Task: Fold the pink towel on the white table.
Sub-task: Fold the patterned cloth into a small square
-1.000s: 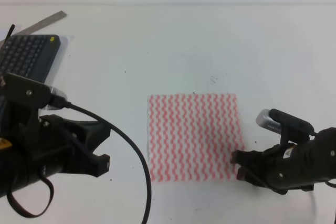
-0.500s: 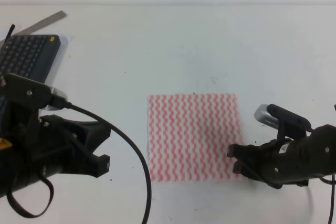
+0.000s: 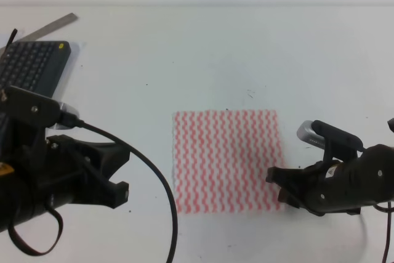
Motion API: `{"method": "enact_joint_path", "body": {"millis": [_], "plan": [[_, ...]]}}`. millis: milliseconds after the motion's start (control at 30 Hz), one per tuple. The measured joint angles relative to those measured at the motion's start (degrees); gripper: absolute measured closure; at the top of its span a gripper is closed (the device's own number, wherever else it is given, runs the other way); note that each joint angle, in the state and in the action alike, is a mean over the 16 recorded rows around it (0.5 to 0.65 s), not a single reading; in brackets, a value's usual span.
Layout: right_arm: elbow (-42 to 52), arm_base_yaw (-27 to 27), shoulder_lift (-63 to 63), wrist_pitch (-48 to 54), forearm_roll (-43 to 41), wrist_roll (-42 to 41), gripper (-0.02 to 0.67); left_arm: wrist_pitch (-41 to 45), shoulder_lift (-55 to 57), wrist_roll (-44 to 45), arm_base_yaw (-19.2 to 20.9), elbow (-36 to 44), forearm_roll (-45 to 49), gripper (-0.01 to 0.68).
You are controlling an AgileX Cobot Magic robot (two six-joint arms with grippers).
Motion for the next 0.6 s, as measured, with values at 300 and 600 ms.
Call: {"method": "enact_joint_path", "body": {"millis": [300, 600], "plan": [[0.07, -0.05, -0.16, 1.01, -0.51, -0.14, 0.604, 0.28, -0.07, 0.21, 0.00, 0.00, 0.00, 0.677], [0.48, -0.05, -2.05, 2.63, -0.64, -0.24, 0.656, 1.25, -0.21, 3.71, -0.01, 0.00, -0.05, 0.676]]}}
